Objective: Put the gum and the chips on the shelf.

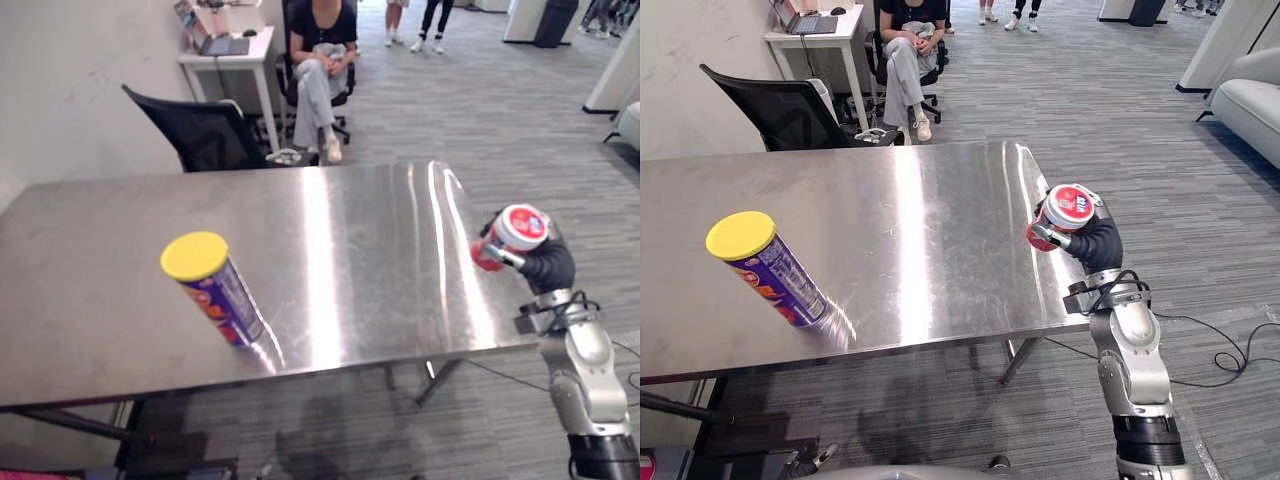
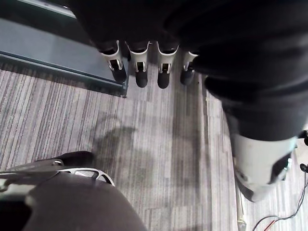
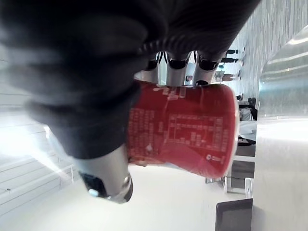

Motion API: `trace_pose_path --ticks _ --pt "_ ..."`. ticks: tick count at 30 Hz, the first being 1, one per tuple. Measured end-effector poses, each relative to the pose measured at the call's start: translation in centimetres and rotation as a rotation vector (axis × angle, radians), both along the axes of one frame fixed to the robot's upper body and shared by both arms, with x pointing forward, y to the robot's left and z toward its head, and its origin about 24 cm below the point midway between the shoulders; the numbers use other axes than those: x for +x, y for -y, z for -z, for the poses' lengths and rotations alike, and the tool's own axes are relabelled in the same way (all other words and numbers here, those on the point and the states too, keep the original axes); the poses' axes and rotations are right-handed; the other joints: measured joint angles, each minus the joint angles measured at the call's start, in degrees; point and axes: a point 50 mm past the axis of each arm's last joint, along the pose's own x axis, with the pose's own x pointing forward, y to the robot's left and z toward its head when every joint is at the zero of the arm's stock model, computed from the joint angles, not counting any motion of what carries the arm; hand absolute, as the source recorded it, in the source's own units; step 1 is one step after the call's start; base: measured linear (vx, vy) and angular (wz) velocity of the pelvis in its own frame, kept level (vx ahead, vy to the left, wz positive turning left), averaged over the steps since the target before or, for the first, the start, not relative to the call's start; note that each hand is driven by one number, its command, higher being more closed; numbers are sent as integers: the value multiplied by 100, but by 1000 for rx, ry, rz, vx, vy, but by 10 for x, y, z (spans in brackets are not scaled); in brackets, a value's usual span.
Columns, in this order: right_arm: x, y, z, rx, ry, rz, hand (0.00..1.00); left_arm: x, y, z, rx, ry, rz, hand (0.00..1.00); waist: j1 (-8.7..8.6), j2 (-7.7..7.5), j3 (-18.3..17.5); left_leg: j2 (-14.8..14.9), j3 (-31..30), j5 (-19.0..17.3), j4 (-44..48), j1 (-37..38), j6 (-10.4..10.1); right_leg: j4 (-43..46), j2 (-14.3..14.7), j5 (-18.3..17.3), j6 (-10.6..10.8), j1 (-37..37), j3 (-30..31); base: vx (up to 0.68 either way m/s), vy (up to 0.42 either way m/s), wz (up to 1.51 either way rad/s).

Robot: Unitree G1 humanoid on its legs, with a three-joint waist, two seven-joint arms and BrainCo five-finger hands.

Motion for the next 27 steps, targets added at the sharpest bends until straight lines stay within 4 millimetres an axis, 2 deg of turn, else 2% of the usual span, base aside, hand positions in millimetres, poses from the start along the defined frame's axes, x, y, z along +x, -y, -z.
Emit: trace_pose_path --ticks 5,10,13,14,16,17,18,20,21,22,23,24,25,26,27 --pt "-3 8 3 11 -9 47 100 2 -1 0 0 5 -5 0 -6 -8 141 28 -236 -12 281 -297 12 420 -88 -183 -67 -216 -187 -35 -7 23" --pt "5 -3 -4 0 19 -21 100 4 0 0 -4 13 -26 0 38 33 380 187 -421 -86 784 -683 -9 524 -41 -227 -128 -291 -345 -52 -44 20" --pt "19 -22 -11 -12 39 -114 100 4 3 0 -9 14 -41 0 91 147 494 373 -530 -167 1162 -937 -52 432 109 -234 -168 -269 -448 -83 -79 14" --pt "23 -28 -10 -18 33 -146 100 3 4 1 -18 19 -72 0 181 201 532 458 -535 -196 1255 -974 -85 453 167 -261 -212 -263 -476 -95 -85 4" --pt "26 -33 -5 -25 10 -174 100 -2 4 1 -27 14 -111 0 302 287 559 595 -360 -353 1248 -1001 -22 493 251 -309 -279 -206 -578 -86 -103 18" --pt "25 -34 -6 -35 14 -188 100 -5 4 2 -35 11 -141 0 314 374 576 752 -4 -397 1226 -998 29 516 295 -326 -306 -180 -749 -2 -133 77" --pt "24 -30 -10 -66 31 -182 100 -3 6 2 -43 15 -142 0 222 373 564 870 478 -556 1184 -1014 273 391 289 -338 -333 -130 -1015 24 -115 92" --pt "24 -23 -14 -70 43 -154 100 -2 9 4 -52 11 -153 0 199 301 559 973 998 -522 1314 -1029 612 352 146 -360 -453 -150 -1338 25 -32 90" --pt "23 -14 -17 -64 58 -113 100 -1 13 5 -65 13 -156 0 183 487 519 1210 1403 13 1881 -1162 1108 787 64 -512 -458 -262 -1579 25 -28 142" --pt "21 0 -21 -63 67 -48 100 2 18 4 -78 30 -150 0 115 498 530 1192 1561 441 2008 -1413 882 1478 -270 -875 -495 -467 -1843 -25 -66 183" --pt "19 10 -26 -85 76 -12 100 2 16 3 -72 47 -154 0 110 459 495 880 1406 1030 1358 -1406 780 1474 -343 -1011 -556 -486 -2023 -91 -124 181" --pt "17 15 -28 -89 83 9 100 1 11 1 -58 53 -156 0 57 325 469 652 1229 1365 866 -1327 746 1220 -407 -1017 -618 -470 -2147 -129 -147 175" --pt "15 23 -30 -76 99 50 100 0 8 2 -52 48 -173 0 100 334 465 724 1528 931 1291 -1290 815 1098 -421 -988 -675 -385 -2648 -104 -141 142" --pt "14 26 -29 -60 101 70 100 -6 8 3 -53 31 -181 0 104 287 473 833 1825 568 1794 -1144 770 1171 -514 -996 -684 -364 -2841 -67 -161 141" --pt "12 27 -28 -61 99 77 100 -12 12 5 -64 12 -186 0 85 280 470 838 1981 452 1885 -933 626 1207 -572 -1006 -696 -340 -2989 -65 -139 112"
